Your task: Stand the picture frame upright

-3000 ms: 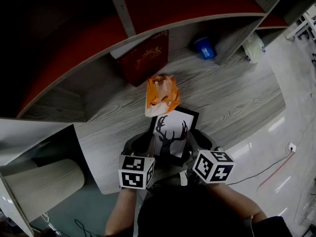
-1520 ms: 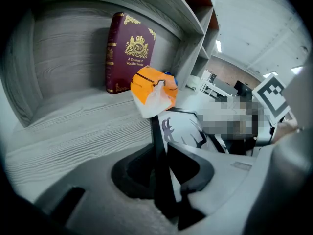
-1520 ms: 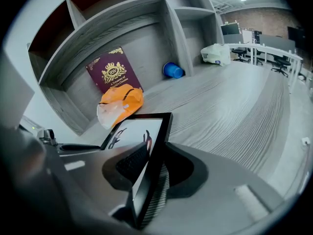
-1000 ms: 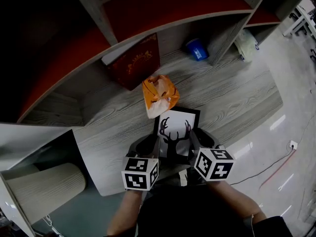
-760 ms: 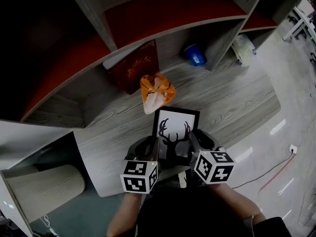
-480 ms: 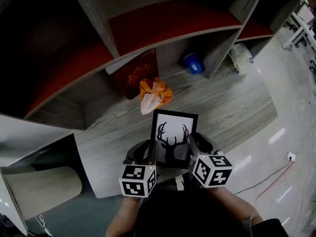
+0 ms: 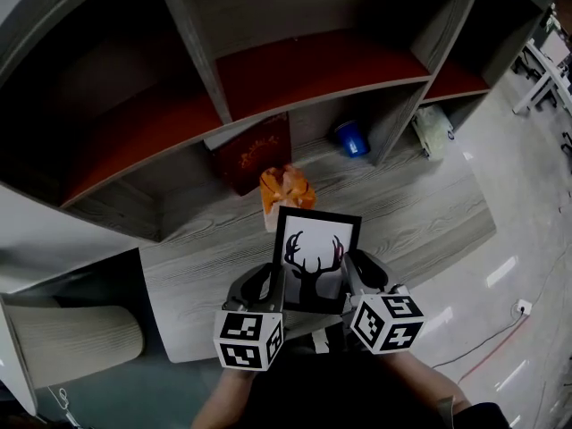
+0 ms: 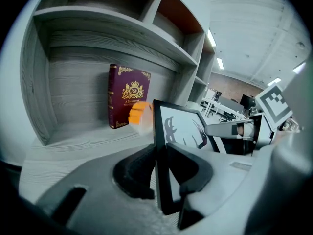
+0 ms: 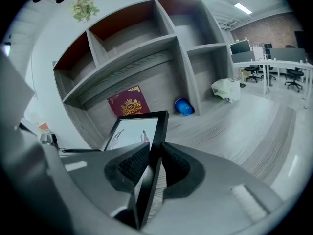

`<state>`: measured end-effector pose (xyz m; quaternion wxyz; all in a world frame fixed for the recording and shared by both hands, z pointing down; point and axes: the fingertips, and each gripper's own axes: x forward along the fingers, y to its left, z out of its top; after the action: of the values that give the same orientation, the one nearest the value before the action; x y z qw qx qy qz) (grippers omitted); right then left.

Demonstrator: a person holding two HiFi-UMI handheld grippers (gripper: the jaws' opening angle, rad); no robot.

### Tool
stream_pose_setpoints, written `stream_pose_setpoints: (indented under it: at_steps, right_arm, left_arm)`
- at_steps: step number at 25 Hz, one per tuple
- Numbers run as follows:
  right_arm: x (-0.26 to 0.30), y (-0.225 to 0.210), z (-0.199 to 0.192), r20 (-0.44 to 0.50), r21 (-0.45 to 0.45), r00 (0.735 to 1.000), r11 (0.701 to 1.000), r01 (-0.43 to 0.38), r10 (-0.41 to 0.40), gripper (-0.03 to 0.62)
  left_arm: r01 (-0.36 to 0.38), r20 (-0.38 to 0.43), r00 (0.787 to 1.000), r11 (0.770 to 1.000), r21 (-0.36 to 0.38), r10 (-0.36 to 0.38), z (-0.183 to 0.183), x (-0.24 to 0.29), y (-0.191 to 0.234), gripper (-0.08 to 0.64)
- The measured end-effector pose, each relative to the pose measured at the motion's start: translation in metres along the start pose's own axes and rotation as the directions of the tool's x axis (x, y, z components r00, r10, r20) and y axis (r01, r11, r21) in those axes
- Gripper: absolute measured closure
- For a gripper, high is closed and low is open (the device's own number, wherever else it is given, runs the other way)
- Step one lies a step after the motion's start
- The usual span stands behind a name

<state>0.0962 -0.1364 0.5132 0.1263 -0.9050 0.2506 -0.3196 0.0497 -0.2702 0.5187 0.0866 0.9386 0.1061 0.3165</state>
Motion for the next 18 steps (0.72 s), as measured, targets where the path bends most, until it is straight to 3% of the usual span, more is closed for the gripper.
stream_pose_setpoints:
  at_steps: [18]
  right_arm:
    - [-0.02,0.008,0.061,0.076,-0.09,0.992,0.992,-0.093,0.1,0.515]
  left_arm:
    - [-0.067,0.139,0.988,0.997,-0.028,0.071,0.046,-0.021,-0.025,0.489]
